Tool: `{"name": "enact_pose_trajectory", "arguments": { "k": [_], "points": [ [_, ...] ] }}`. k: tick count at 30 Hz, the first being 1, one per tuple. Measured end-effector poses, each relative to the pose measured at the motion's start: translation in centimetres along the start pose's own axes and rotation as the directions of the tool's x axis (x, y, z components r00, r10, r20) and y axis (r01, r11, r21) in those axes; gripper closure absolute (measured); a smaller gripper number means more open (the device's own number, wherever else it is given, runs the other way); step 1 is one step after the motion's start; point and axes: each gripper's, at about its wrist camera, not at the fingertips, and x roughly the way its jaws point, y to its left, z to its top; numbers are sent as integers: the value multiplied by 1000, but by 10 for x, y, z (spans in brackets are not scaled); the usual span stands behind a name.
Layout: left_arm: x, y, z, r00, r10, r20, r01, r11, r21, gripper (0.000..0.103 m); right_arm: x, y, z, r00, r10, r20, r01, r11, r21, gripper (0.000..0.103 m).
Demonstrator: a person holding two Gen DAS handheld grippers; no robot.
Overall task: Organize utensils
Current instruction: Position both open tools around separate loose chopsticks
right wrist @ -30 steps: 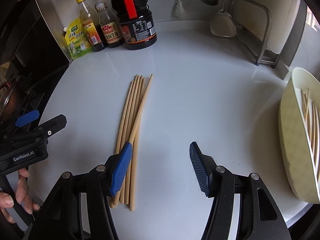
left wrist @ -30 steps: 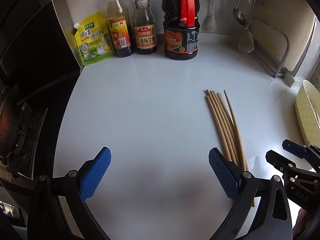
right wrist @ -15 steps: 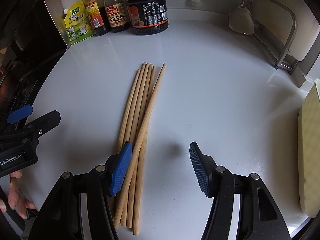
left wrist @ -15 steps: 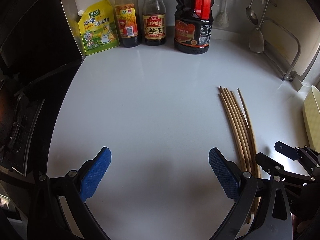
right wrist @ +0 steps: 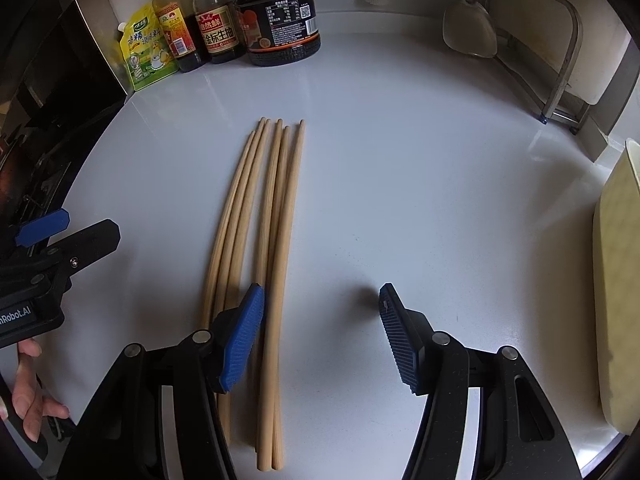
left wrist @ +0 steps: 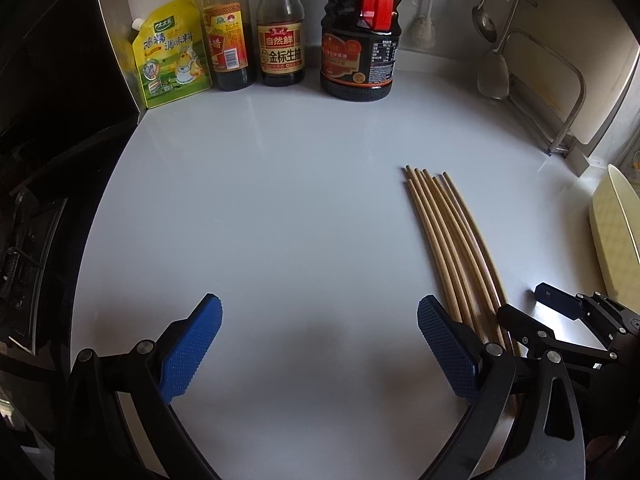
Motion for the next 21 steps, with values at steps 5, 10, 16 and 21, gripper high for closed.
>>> {"name": "enact_pose_trajectory", "arguments": {
  "k": [5, 10, 16, 21],
  "points": [
    [5, -10, -2, 1000, -17, -11, 17, 1000, 4, 6, -2, -8, -3, 1000, 0, 7, 0, 1000, 9, 46],
    [10, -23, -4, 999, -32, -19, 33, 999, 16, 6, -6, -16, -8, 1000, 16, 16, -16, 1000, 10, 46],
    [15, -37, -5, 999, -36, -21, 36, 999, 40, 6, -15, -31, -13, 998, 36, 45, -38, 999, 28, 46],
    [20, -42, -11, 999, -39, -34, 41, 998, 44, 6, -12, -40, -12, 999, -25, 37, 24, 999, 38, 46]
  ]
}}
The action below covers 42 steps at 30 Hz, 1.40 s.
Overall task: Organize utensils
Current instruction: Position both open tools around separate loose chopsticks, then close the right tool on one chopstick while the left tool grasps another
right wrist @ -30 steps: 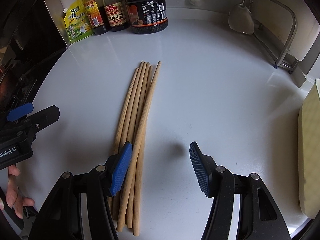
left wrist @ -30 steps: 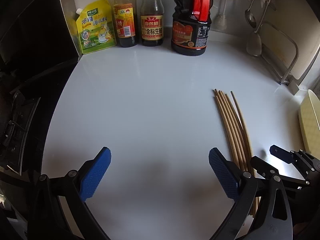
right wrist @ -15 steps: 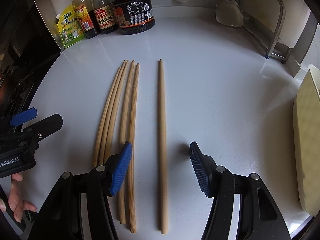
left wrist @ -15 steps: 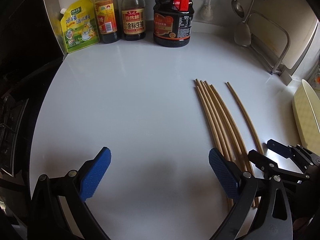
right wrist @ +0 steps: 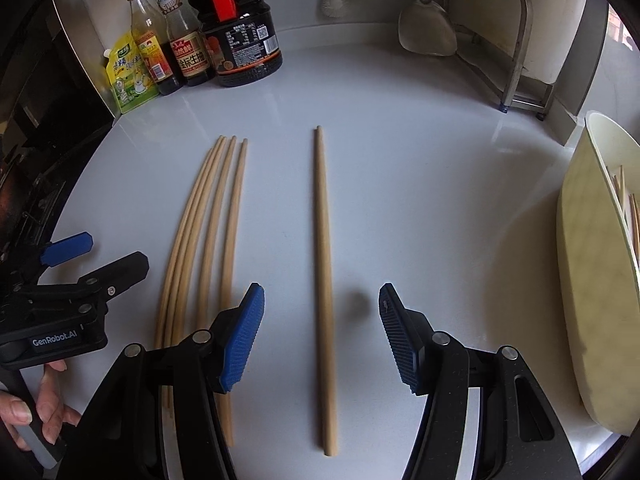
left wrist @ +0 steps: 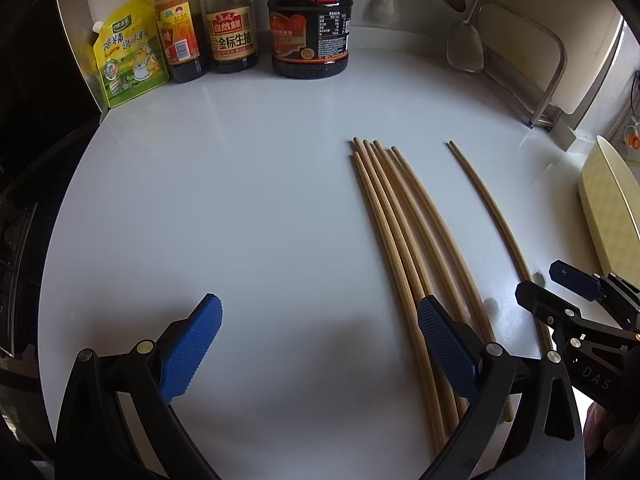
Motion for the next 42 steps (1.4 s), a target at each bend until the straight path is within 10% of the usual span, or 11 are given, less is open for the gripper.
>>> {"name": "enact_pose_trajectory", "arguments": {
  "k": [30, 34, 37, 42],
  "points": [
    [22, 4, -4, 997, 53, -49, -56, 997, -47, 5, 6, 4, -5, 996, -81, 24, 83, 994, -73, 46],
    [25, 2, 1, 997, 69, -44, -71, 997, -37, 7, 6, 9, -4, 997, -76, 28, 78, 992, -95, 66],
    [23, -2, 0, 999, 43, -32, -44, 998, -33, 20, 6, 15, -2, 997, -79, 24, 81, 989, -124, 90],
    [16, -10, -2, 1000, 25, -8, -25, 1000, -2, 57, 7, 24, -4, 995, -94, 28, 97, 982, -165, 96]
  ]
}}
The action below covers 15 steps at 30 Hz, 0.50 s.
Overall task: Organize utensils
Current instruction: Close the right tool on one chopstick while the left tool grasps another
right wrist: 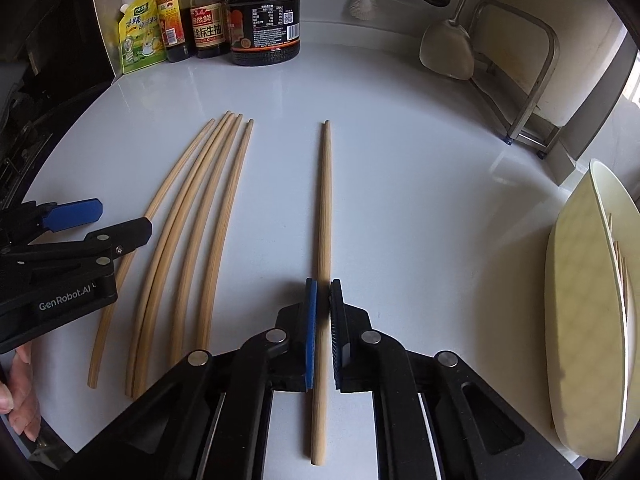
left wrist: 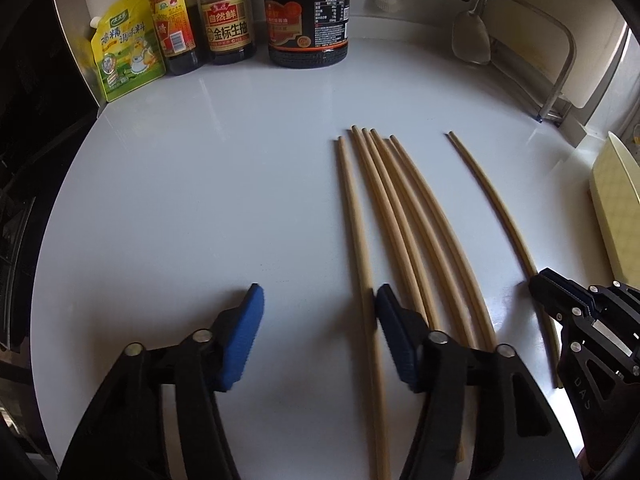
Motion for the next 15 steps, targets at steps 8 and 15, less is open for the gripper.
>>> {"name": "enact_pose_trajectory", "arguments": {
  "k": [8, 15],
  "points": [
    [-4, 7, 0, 996, -85, -23, 84, 996, -14, 96, -5, -5, -4, 999, 48, 5, -48, 997, 65, 97],
    [-26, 6, -1, 996, -84, -18, 85, 996, 17, 96, -31, -9, -5, 996, 81, 40, -86, 987, 133, 97]
  ]
}}
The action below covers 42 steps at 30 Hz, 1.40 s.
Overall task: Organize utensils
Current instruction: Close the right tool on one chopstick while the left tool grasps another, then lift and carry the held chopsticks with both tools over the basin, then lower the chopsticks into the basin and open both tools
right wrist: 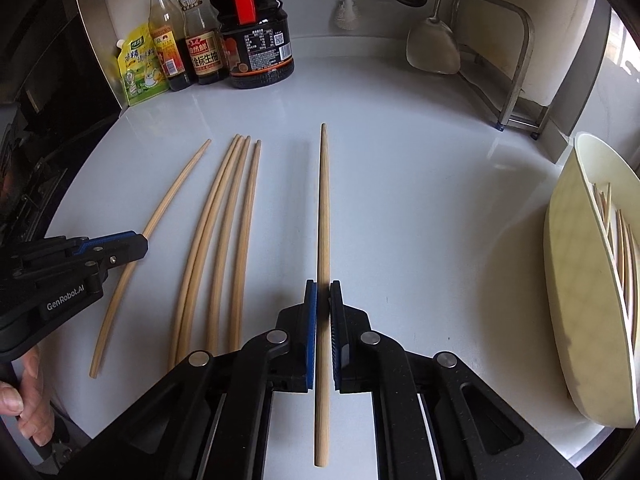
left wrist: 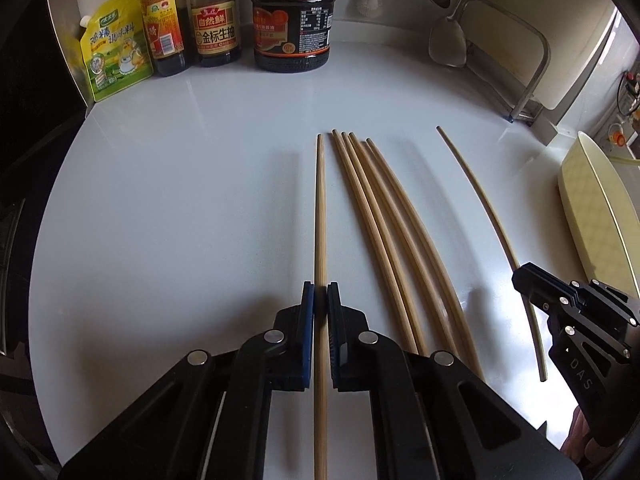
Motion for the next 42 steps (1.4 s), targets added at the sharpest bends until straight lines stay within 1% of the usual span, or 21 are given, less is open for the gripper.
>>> {"name": "enact_pose_trajectory", "arguments": {
  "k": [3, 7, 10, 14, 16, 19, 22, 25, 27, 29, 31, 33, 36, 38, 42],
  "points": [
    [-16, -6, 3, 1000, -16, 19, 16, 1000, 17, 96, -20, -1, 1, 1000, 12, 21, -12, 1000, 21, 97],
    [-36, -24, 14, 997, -50, 50, 47, 998, 51, 96, -50, -11, 2, 998, 1, 59, -4, 999, 44, 97],
    [-52, -44, 24, 995, -76, 70, 70, 994, 87, 96, -73, -28, 2, 996, -8, 89, 1, 997, 79, 97],
    [-74, -81, 39, 984, -138, 112, 120, 981, 153, 96, -105, -60, 3, 989, -50, 137, 32, 991, 133, 97],
    [-82, -104, 48, 977, -170, 128, 143, 971, 193, 96, -120, -79, 3, 985, -74, 155, 47, 985, 167, 97],
    [-90, -142, 61, 964, -231, 134, 192, 948, 253, 96, -141, -110, 4, 975, -135, 178, 96, 972, 216, 97],
    [-94, -183, 72, 946, -300, 123, 250, 916, 314, 96, -158, -145, -1, 963, -191, 188, 134, 950, 281, 97],
    [-94, -229, 80, 930, -352, 107, 289, 879, 378, 96, -169, -180, -8, 952, -244, 187, 168, 922, 348, 97],
    [-88, -258, 86, 922, -378, 82, 315, 856, 411, 96, -173, -202, -13, 946, -269, 178, 185, 905, 384, 97],
    [-78, -286, 91, 918, -392, 53, 332, 837, 434, 96, -172, -223, -17, 942, -290, 169, 199, 887, 417, 97],
    [-67, -310, 94, 919, -393, 27, 339, 824, 454, 96, -168, -242, -20, 942, -298, 156, 200, 868, 454, 97],
    [-54, -330, 95, 920, -391, 1, 344, 811, 473, 96, -158, -259, -23, 948, -290, 133, 193, 853, 485, 97],
    [-32, -354, 97, 926, -376, -41, 348, 802, 485, 96, -141, -278, -27, 957, -269, 109, 177, 840, 513, 97],
    [-21, -367, 97, 932, -359, -52, 336, 801, 496, 96, -129, -288, -28, 964, -249, 89, 167, 834, 526, 97],
    [0, -379, 96, 942, -326, -79, 319, 803, 504, 96, -110, -300, -30, 972, -228, 59, 160, 824, 543, 97]
  ]
}}
